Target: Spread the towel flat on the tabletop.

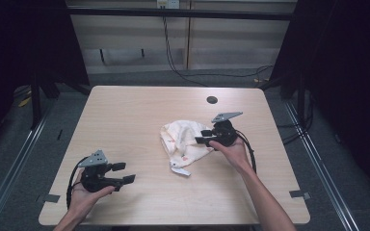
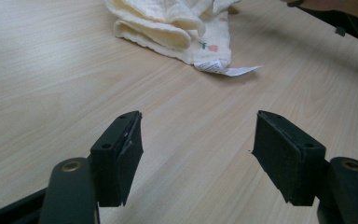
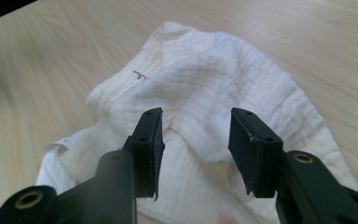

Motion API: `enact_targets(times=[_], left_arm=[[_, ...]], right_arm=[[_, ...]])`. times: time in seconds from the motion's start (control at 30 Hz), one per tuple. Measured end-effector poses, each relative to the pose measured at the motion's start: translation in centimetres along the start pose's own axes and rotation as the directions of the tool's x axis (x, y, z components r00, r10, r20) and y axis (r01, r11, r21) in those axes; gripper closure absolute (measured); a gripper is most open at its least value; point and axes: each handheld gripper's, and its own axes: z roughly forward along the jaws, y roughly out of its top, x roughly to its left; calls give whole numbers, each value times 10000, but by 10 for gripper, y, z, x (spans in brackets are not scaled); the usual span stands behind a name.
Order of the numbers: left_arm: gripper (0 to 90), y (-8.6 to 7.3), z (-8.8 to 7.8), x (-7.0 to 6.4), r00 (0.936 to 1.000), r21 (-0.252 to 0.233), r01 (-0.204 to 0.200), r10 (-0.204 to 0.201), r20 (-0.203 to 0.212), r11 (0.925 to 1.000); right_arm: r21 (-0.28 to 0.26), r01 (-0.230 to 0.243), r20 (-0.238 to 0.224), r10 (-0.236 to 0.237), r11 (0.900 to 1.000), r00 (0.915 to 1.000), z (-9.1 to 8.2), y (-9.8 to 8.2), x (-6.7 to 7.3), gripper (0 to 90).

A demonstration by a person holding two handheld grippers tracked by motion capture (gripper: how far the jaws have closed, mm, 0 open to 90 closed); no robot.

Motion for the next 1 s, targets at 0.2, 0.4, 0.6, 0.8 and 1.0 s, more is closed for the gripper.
enact_targets(times=[0.2,0.4,0.6,0.8,1.0], left_arm=[[315,-1,-2,2,10000,42,-12,12,-61,10000],[315,-2,-1,2,10000,99,-81,81,-54,9999],[318,-1,1,0,9999,215,-136,137,-65,9997],[317,-1,2,1,9999,202,-64,66,-77,9998],[316,1,3,-2,9998,188,-209,209,28,9996]], right_arm=[[400,-185,262,175,9990,9995,20,-7,-12,488],[896,-156,404,120,9959,9991,35,-25,-13,450],[1038,334,1259,-465,9940,9909,36,-25,-6,640],[749,62,812,-123,9972,9966,30,-32,-10,826],[995,35,434,-78,9950,9990,24,-36,-2,851]])
